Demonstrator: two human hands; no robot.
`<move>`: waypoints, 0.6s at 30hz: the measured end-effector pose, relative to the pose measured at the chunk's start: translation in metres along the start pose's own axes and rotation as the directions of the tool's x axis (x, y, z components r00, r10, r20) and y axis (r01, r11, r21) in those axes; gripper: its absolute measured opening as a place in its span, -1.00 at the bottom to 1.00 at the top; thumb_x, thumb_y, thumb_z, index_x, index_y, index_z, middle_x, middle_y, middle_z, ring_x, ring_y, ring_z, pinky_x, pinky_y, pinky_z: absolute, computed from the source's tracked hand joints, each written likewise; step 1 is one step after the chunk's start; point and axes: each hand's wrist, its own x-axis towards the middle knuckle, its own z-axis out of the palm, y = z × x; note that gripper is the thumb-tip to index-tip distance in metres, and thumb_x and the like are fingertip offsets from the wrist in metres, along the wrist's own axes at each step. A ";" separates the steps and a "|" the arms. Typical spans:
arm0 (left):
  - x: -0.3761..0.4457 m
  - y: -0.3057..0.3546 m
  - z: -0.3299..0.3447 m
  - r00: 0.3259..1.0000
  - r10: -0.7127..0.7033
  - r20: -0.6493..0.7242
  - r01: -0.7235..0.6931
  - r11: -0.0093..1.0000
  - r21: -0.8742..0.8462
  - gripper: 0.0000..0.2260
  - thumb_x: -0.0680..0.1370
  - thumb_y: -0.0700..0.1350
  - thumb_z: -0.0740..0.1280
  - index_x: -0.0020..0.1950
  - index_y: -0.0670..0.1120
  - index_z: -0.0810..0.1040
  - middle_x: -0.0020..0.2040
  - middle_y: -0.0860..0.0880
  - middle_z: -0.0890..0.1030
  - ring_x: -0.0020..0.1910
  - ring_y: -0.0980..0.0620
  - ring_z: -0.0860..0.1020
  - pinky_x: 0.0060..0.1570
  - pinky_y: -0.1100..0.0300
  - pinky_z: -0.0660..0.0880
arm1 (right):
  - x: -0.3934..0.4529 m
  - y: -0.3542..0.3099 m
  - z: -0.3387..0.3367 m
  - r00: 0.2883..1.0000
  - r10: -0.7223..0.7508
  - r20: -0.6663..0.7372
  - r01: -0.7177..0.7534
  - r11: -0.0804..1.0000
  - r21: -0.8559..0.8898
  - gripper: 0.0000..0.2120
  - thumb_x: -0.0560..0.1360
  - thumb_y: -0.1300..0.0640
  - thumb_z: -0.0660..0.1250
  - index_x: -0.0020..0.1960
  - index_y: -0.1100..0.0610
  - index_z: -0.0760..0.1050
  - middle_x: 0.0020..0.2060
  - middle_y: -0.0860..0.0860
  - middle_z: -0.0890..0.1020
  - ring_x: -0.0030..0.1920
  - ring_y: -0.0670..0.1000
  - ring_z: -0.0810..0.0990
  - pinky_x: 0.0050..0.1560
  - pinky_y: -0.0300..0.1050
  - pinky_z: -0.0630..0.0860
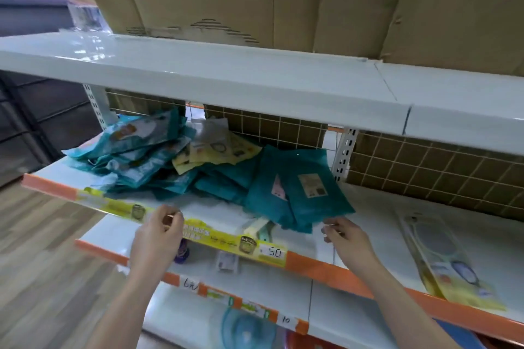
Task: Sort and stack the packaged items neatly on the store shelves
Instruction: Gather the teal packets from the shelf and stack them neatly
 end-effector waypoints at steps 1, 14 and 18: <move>0.005 -0.004 -0.005 1.000 -0.016 -0.008 0.016 1.000 -0.001 -0.91 0.57 -0.09 0.24 -0.06 0.04 0.53 -0.12 -0.07 0.57 -0.11 -0.12 0.48 -0.20 0.07 0.36 | 0.006 -0.008 0.008 1.000 -0.012 0.011 0.012 1.000 -0.004 -0.88 0.56 0.19 0.26 -0.04 -0.03 0.50 -0.09 0.00 0.62 -0.10 0.00 0.62 -0.08 -0.11 0.53; 0.098 -0.037 -0.045 0.973 -0.125 -0.194 0.130 0.991 0.015 -0.92 0.59 -0.06 0.23 0.02 0.00 0.50 -0.10 -0.02 0.54 -0.12 -0.05 0.47 -0.21 0.10 0.31 | 0.108 -0.114 0.112 0.947 -0.241 0.214 0.253 0.967 -0.030 -0.89 0.56 0.12 0.25 0.01 -0.05 0.52 -0.04 -0.04 0.64 0.00 -0.05 0.61 0.07 -0.11 0.52; 0.130 -0.048 -0.054 0.954 -0.170 -0.248 0.182 0.983 0.025 -0.87 0.57 -0.01 0.23 0.06 0.01 0.51 -0.07 -0.01 0.57 -0.09 -0.07 0.50 -0.18 0.10 0.36 | 0.132 -0.145 0.135 0.942 -0.256 0.219 0.275 0.959 -0.061 -0.90 0.57 0.06 0.25 0.05 0.00 0.51 -0.07 -0.03 0.61 -0.02 -0.01 0.58 0.00 -0.09 0.50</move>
